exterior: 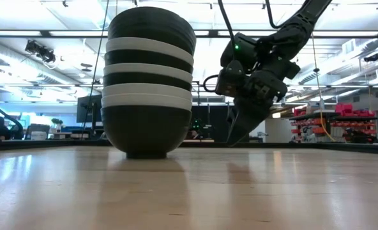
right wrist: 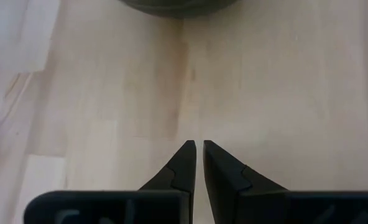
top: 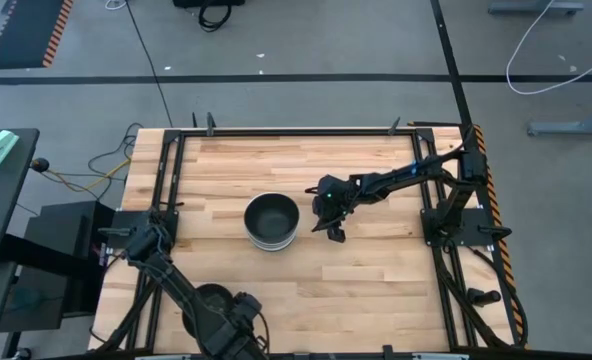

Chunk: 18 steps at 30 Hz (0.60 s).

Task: Nest bowls inside each other
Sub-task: Stack the black bowl on top of the black bowls

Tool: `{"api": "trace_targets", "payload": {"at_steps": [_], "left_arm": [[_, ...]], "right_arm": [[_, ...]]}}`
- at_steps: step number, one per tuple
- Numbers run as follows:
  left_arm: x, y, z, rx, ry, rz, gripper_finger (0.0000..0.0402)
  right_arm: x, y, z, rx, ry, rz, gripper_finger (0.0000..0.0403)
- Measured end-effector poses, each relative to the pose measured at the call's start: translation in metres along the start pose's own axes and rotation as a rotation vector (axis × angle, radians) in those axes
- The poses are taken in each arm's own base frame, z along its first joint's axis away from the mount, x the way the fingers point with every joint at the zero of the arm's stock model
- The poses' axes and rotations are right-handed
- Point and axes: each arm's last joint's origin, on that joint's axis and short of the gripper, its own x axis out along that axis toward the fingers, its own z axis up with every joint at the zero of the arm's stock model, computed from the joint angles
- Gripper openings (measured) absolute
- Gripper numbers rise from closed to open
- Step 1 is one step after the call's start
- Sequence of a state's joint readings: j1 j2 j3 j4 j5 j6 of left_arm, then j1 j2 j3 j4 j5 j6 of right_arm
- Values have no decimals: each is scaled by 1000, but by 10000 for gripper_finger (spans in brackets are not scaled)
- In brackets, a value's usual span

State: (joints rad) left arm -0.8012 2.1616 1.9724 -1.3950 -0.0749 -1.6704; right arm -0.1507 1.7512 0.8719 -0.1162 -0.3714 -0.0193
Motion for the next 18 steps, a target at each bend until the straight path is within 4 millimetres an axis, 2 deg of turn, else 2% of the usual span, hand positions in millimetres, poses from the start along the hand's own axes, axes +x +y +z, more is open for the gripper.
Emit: {"api": "trace_targets", "payload": {"at_steps": [6, 9, 18], "left_arm": [[-1, 8, -11, -73, -6, 64, 59], [-1, 6, -17, -101, -3, 39, 55], [-1, 5, -21, -114, -1, 26, 67]], "right_arm": [[5, 13, 0, -20, 12, 25, 41], [7, 19, -1, -33, 17, 34, 41], [7, 21, -1, -40, 19, 39, 41]]}}
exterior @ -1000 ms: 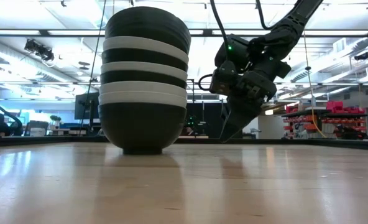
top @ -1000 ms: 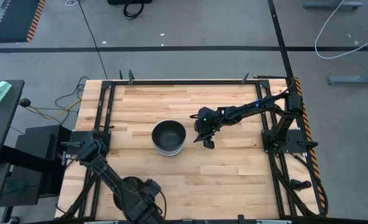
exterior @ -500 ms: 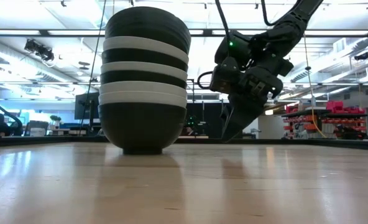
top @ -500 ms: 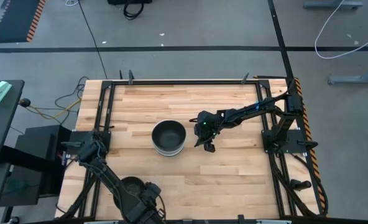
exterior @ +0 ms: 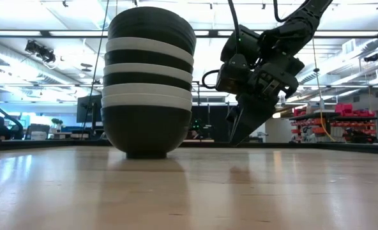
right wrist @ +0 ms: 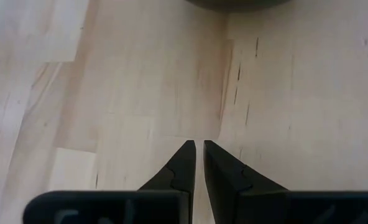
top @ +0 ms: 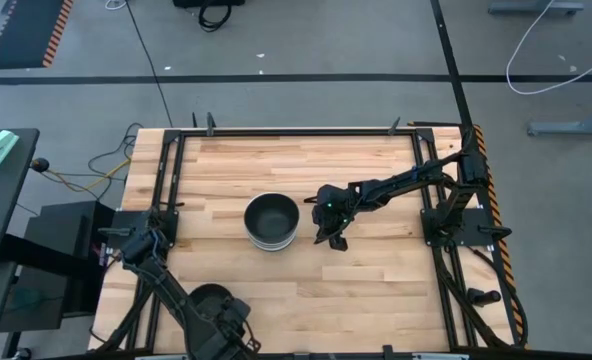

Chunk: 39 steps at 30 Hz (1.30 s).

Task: Nest bowls inside each other
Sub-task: Stack the black bowl on top of the black bowls

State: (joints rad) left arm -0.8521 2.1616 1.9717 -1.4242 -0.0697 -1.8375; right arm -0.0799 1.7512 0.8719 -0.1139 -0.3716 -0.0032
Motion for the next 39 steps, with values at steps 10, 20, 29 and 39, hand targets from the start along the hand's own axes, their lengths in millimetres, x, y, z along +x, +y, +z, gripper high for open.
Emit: {"api": "trace_targets", "payload": {"at_steps": [10, 20, 29, 39], "left_arm": [[21, 1, -3, -14, 83, 36, 70], [24, 0, -3, -14, 86, 28, 61], [39, 0, -4, 0, 88, 17, 63], [41, -1, 0, 37, 91, 18, 12]], "right_arm": [[0, 0, 0, -1, -3, 0, 41], [0, 0, 1, -2, -8, 0, 41], [0, 0, 1, -3, -10, 0, 41], [0, 0, 1, -4, -10, 0, 40]]}}
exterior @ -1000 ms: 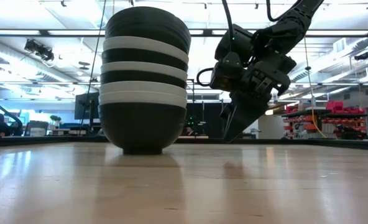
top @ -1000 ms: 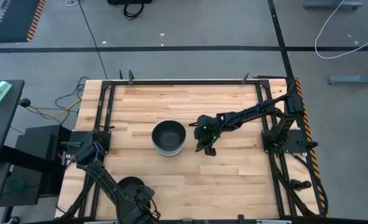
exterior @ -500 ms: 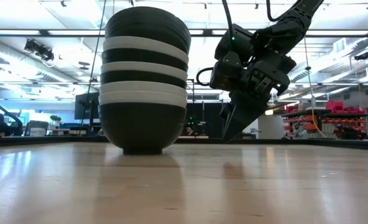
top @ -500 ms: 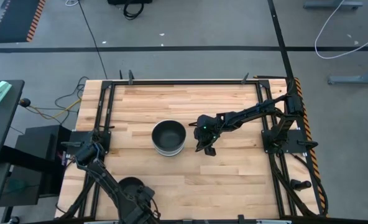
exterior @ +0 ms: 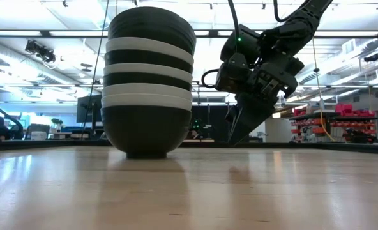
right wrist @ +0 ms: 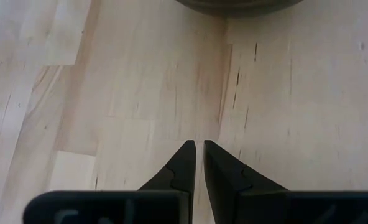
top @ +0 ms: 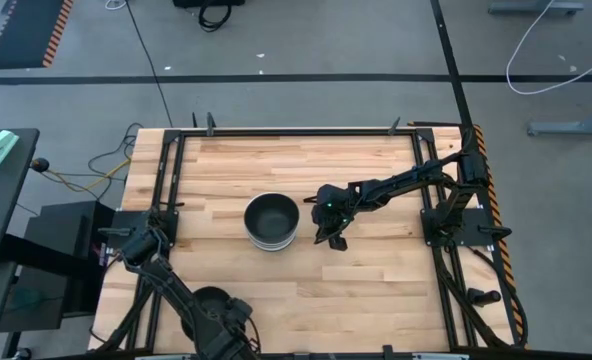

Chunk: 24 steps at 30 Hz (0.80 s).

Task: Nest bowls inside each other
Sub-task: Stack the black bowl on top of the black bowls

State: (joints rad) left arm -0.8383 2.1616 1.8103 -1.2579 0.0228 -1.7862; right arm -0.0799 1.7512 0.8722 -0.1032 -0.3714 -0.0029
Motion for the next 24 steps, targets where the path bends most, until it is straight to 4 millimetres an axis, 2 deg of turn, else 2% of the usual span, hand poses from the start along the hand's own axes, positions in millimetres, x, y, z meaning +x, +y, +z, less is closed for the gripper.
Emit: {"api": "trace_targets", "payload": {"at_steps": [4, 7, 14, 24], "left_arm": [[0, 0, 0, 4, 9, 3, 21], [0, 0, 1, 30, 30, 12, 12], [-7, 7, 14, 52, 27, 67, 12], [-42, 21, 39, 89, 11, 51, 12]], "right_arm": [[0, 0, 0, 0, 0, 0, 39], [0, 0, 0, 0, 0, 0, 39], [0, 0, 0, 0, 0, 0, 36], [0, 0, 0, -3, 2, -1, 26]]}}
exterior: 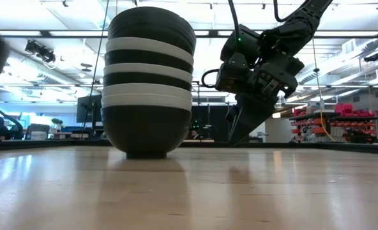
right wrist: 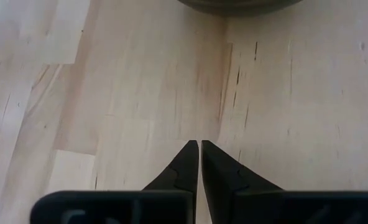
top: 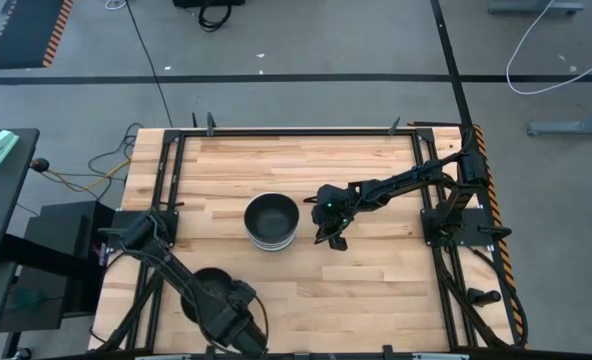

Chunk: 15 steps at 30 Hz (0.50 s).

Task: Nest bowls inside each other
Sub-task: Stack the black bowl on top of the black bowls

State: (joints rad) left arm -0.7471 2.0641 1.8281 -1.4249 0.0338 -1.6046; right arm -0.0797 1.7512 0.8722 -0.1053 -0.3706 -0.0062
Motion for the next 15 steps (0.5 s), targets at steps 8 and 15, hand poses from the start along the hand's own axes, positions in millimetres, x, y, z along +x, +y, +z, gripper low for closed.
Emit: {"api": "trace_targets", "payload": {"at_steps": [8, 15], "left_arm": [[-52, 19, 11, 8, -85, -39, 12], [-95, 34, 36, 22, -230, -173, 12]], "right_arm": [[2, 5, -1, -27, 13, -9, 7], [3, 8, -2, -35, 29, -19, 12]]}}
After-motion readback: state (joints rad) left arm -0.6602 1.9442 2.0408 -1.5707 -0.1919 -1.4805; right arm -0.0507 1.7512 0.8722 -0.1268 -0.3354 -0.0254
